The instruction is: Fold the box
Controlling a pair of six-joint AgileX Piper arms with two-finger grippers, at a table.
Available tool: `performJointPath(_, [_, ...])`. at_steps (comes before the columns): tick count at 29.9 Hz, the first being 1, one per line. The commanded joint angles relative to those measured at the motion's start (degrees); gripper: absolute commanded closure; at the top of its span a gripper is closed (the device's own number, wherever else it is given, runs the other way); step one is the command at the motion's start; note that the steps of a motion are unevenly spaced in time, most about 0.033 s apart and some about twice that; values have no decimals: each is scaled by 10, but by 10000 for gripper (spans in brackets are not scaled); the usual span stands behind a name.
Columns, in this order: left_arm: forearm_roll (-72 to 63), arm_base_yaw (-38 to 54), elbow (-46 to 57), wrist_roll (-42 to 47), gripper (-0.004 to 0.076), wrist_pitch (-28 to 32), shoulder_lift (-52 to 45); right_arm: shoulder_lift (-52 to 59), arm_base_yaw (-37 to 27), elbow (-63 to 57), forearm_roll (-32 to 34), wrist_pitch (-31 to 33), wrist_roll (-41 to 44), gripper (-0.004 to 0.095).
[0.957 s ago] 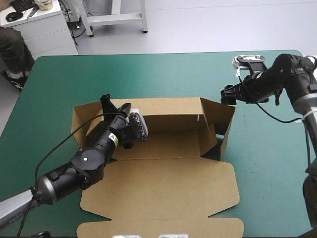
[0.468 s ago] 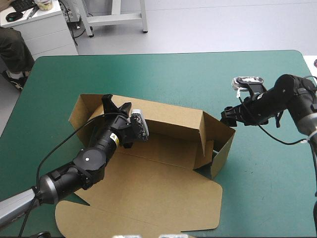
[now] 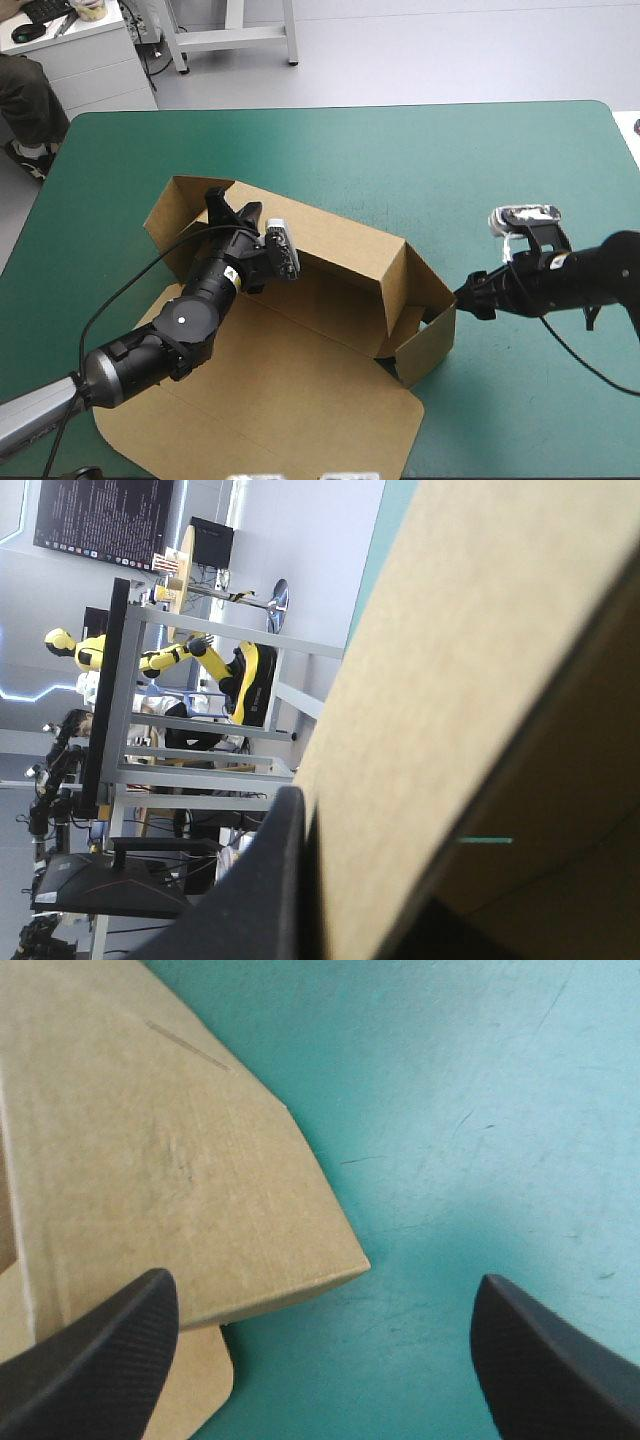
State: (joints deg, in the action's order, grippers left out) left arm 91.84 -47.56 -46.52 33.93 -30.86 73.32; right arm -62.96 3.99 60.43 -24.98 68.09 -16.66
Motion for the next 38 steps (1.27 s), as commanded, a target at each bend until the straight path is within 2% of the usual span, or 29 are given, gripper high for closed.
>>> performJointPath(1, [12, 2, -23, 34, 734, -31, -6, 70, -2, -26, -77, 38, -22, 171])
performJointPath(10, [12, 2, -23, 35, 734, -30, -4, 186, -2, -38, -111, 38, -21, 171])
performJointPath(29, [12, 2, -23, 37, 733, -28, -4, 187, -2, -24, -93, 37, -21, 171])
performJointPath(35, [1, 2, -23, 40, 722, 12, -4, 180, -2, 37, -36, 37, 6, 171])
performJointPath(38, [-20, 2, -25, 41, 707, 7, -4, 162, -2, 77, 4, 37, 23, 171])
